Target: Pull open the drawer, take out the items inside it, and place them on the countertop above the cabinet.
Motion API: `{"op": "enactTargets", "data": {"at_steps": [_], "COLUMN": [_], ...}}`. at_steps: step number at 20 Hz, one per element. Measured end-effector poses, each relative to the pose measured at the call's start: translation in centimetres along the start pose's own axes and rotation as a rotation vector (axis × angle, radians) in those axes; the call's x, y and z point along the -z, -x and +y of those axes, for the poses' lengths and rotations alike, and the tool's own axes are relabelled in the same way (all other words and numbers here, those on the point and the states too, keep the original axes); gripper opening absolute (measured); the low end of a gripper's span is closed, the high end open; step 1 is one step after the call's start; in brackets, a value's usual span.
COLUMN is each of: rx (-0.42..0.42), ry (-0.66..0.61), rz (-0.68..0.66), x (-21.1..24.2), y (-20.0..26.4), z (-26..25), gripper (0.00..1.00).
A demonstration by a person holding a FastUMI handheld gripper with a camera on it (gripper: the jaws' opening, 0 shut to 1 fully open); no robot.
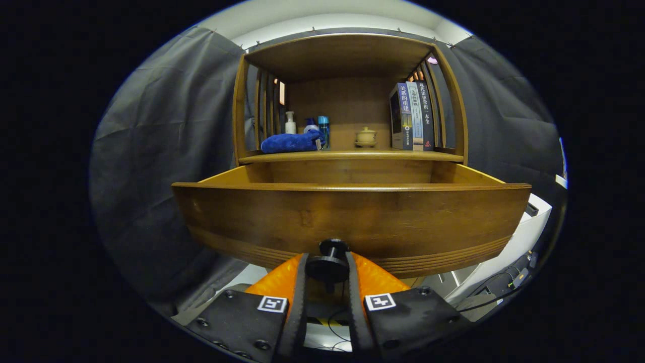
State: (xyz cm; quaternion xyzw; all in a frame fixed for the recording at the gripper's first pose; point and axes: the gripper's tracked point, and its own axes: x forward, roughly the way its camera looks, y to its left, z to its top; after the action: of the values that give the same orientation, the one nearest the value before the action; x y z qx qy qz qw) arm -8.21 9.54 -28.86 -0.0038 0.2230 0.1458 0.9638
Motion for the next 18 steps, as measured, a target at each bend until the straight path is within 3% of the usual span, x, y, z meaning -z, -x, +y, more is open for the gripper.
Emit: {"op": "enactTargets", "data": {"at_steps": [5, 11, 14, 18], "rx": [0.013, -0.024, -0.010, -0.022], "ry": [-0.001, -0.014, -0.024, -0.023], "rz": [-0.037, -0.069, -0.161, -0.147], "x": [-0.9, -1.6, -6.6, -14.2], "y": [0.3, 2.3, 3.4, 2.1], "z": [-0.1, 1.4, 0.7, 0.2], "gripper": [0.52, 0.74, 0.84, 0.99]}}
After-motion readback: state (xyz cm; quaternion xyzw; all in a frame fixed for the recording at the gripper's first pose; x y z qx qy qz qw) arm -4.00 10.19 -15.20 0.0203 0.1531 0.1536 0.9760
